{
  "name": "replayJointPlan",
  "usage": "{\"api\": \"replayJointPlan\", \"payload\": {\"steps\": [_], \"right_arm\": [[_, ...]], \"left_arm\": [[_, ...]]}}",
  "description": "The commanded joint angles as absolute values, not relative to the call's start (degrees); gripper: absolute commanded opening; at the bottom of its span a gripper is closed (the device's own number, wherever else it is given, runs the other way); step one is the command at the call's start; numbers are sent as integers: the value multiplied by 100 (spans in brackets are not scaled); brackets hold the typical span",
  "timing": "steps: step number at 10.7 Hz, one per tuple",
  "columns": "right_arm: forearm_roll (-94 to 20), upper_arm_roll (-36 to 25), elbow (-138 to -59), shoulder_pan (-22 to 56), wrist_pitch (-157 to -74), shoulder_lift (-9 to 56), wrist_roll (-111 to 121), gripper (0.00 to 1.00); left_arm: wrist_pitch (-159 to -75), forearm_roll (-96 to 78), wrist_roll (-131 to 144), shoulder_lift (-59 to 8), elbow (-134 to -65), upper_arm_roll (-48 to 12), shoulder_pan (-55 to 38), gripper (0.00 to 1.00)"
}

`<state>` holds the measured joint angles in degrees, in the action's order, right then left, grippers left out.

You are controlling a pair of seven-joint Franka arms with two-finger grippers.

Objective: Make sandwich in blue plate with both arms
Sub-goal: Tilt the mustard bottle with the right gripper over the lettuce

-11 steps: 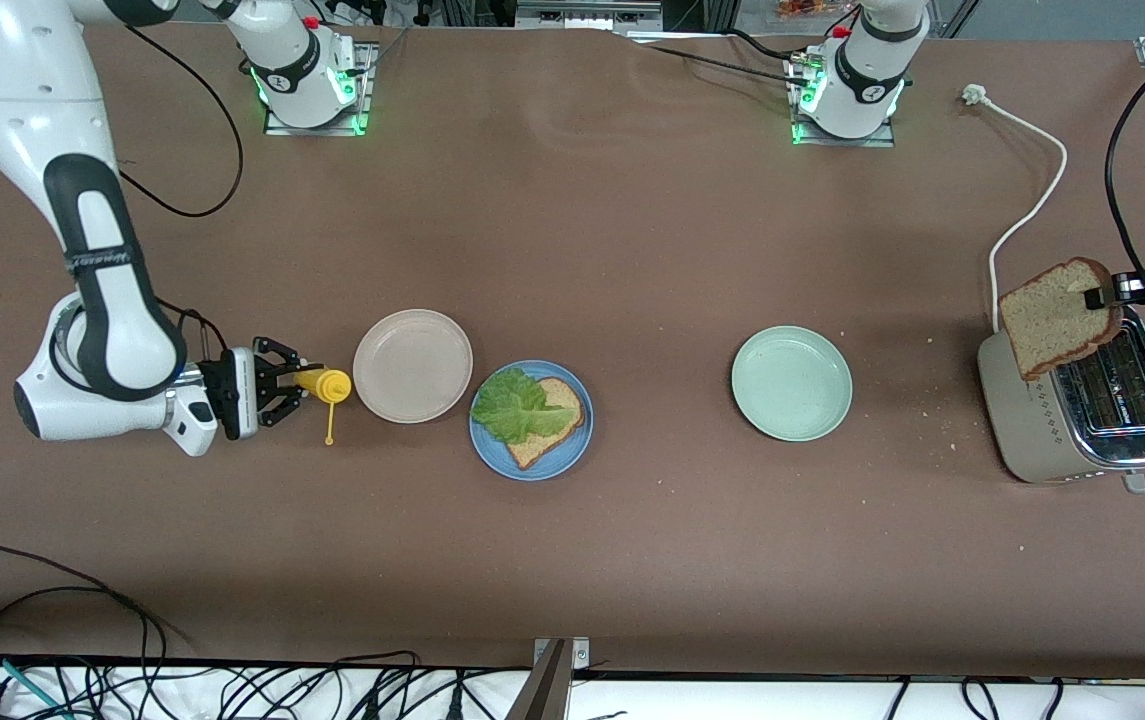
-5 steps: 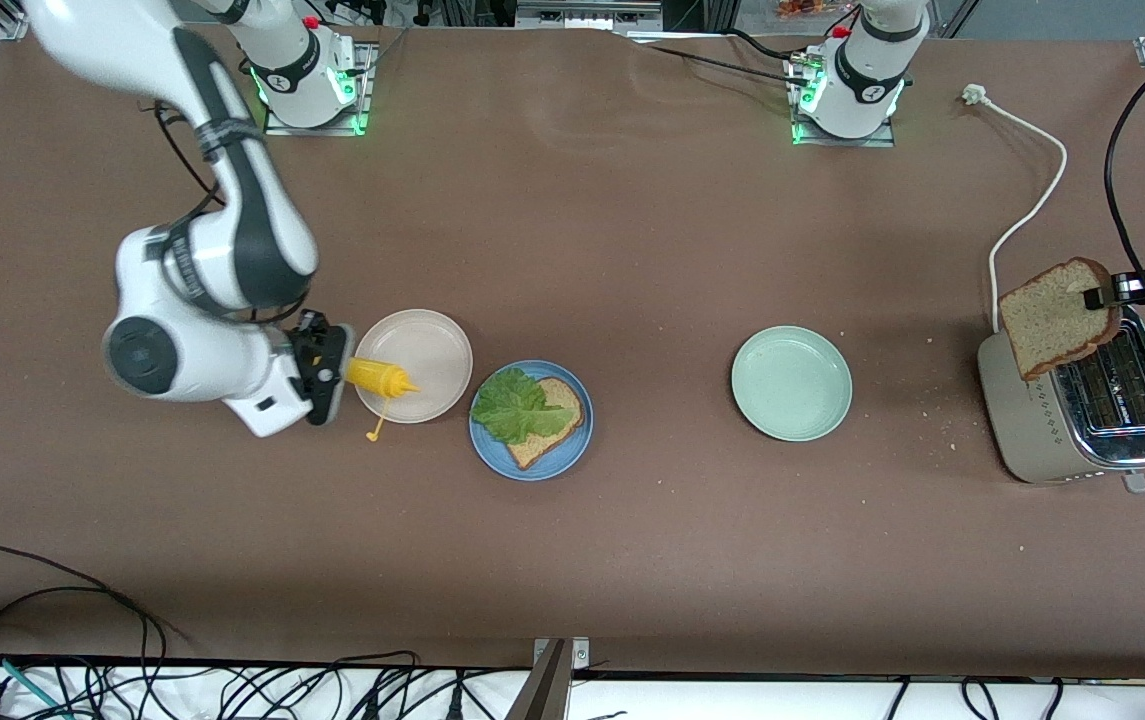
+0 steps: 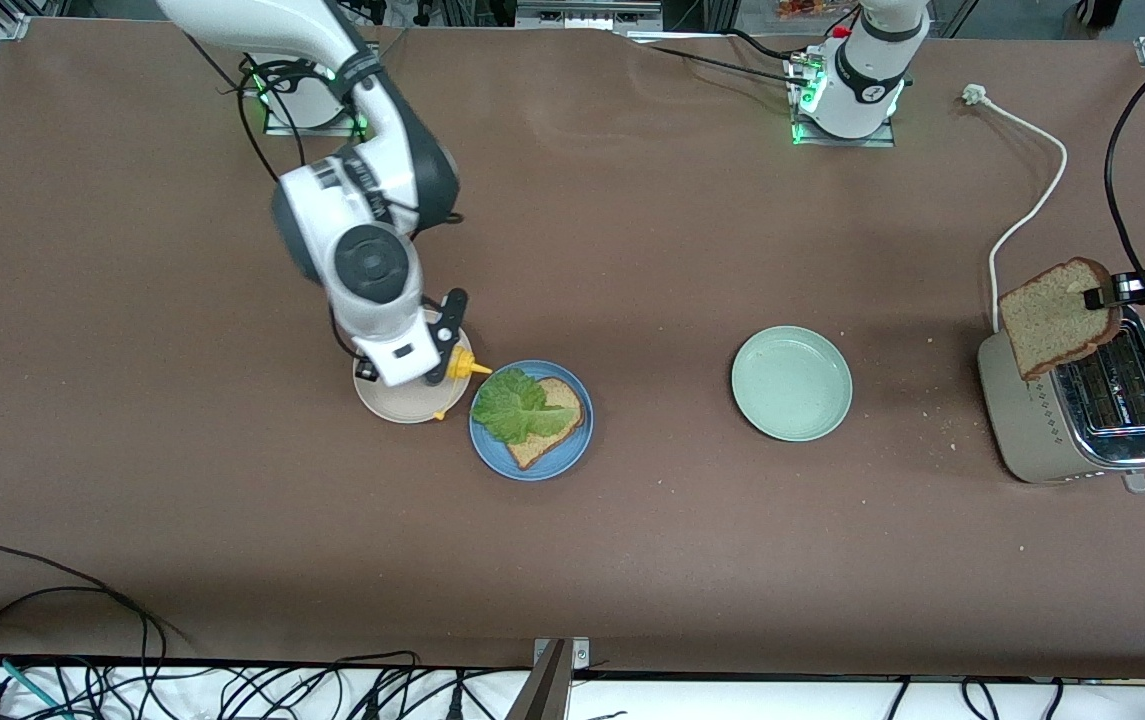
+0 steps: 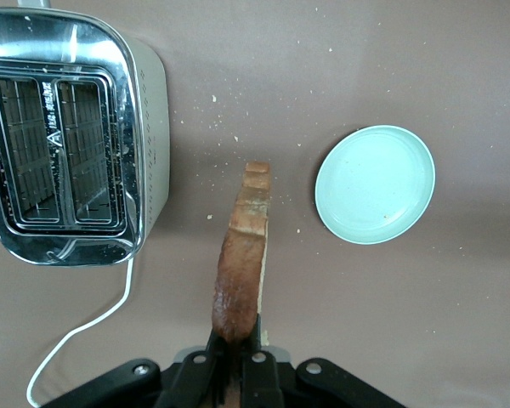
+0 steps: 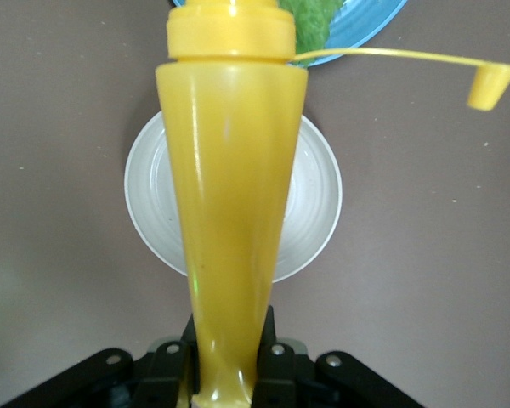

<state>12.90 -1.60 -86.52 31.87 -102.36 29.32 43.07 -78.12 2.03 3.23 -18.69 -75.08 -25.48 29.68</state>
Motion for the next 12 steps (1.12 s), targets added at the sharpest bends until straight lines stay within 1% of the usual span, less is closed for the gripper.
{"api": "replayJointPlan", "payload": {"steps": [1,3,6,8,12], "right_arm": [[2553,-237,-8552,3725,-10108,3216,3588,0],[3161,-246,-8526,3770,-10169,3497,3376,0],[3795,-193,-8525,4068,-10160,3822,2560,0],[3850,-202,-8525,4218,-10160,3929,2347,0],[4104,-202,-8525,4219,-10160,3973,2259,0]], "left_arm": [[-7831,158,378,-1846,-7497,-2540,2962,0],[-7831,167,378,-1854,-7497,-2540,2962,0],[-7831,158,378,-1854,-7506,-2540,2962,0],[-7831,158,369,-1854,-7550,-2540,2962,0],[-7831,158,369,-1854,-7576,-2540,2962,0]]}}
